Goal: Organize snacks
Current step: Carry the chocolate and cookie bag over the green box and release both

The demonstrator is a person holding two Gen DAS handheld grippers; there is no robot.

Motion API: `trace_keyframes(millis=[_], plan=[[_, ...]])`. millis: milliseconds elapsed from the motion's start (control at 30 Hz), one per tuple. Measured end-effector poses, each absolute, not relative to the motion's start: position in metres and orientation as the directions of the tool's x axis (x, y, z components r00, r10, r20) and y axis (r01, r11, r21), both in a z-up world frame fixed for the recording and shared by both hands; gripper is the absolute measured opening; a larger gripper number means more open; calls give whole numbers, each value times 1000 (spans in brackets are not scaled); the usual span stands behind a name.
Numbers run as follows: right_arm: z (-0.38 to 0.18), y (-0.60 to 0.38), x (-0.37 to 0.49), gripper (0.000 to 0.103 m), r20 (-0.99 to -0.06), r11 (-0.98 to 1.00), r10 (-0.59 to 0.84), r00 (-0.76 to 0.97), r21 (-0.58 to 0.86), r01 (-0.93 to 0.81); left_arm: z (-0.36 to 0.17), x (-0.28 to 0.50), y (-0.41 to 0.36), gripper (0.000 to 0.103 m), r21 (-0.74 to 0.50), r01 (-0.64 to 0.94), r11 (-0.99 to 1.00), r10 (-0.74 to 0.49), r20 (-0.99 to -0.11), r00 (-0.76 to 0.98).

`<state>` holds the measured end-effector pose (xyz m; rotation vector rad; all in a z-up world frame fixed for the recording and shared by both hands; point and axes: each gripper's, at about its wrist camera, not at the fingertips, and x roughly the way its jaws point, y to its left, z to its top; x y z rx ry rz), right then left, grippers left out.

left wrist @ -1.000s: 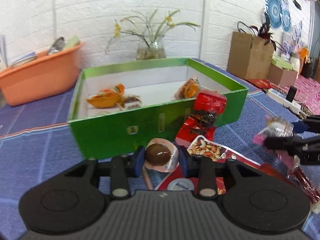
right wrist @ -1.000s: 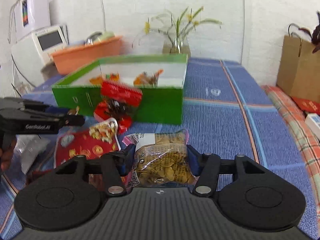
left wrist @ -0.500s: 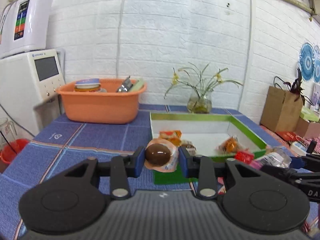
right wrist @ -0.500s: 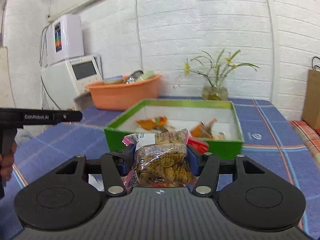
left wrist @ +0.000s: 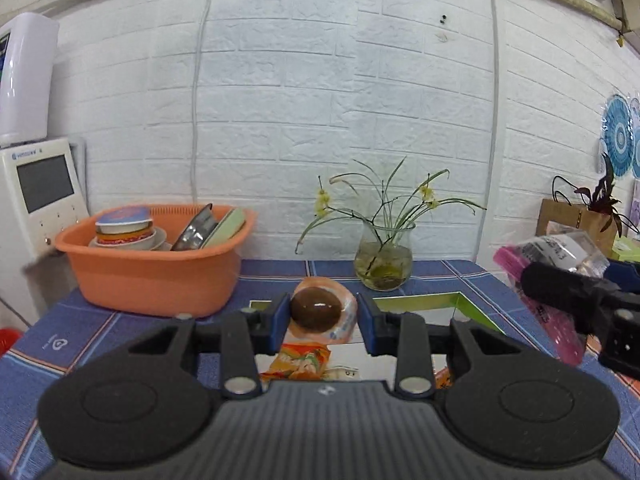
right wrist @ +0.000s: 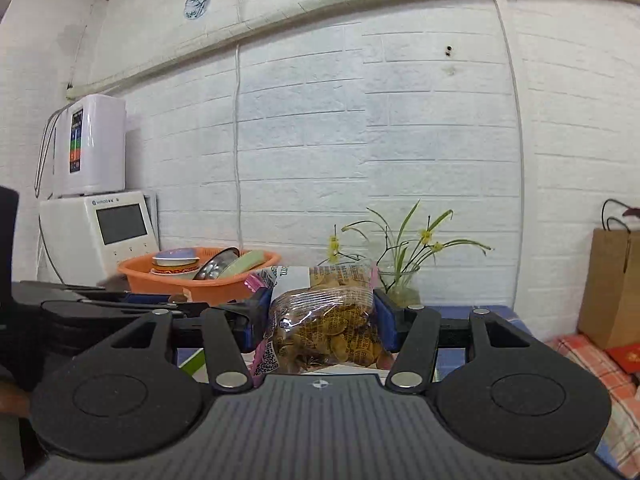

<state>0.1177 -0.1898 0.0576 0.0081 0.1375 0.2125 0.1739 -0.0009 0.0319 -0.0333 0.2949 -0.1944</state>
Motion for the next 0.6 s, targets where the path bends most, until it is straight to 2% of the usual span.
trace_keyframes(millis=[100, 133, 467, 600], plan=[[48, -188, 130, 91, -171, 980, 190, 967, -24, -196, 13, 186, -1, 34, -76, 148, 986, -164, -294, 942], [42, -188, 137, 91, -189, 981, 183, 965, -29, -192, 8, 193, -2, 34, -63, 152, 986, -164, -322, 932], [-3, -160, 188, 92, -320, 982, 159, 934, -44, -182, -13, 214, 4, 34, -53, 109, 993, -121, -374, 919], [-7, -162, 194, 98, -365, 982, 179, 913, 3, -191, -16, 217, 4, 38, -44, 110, 993, -118, -392, 912]])
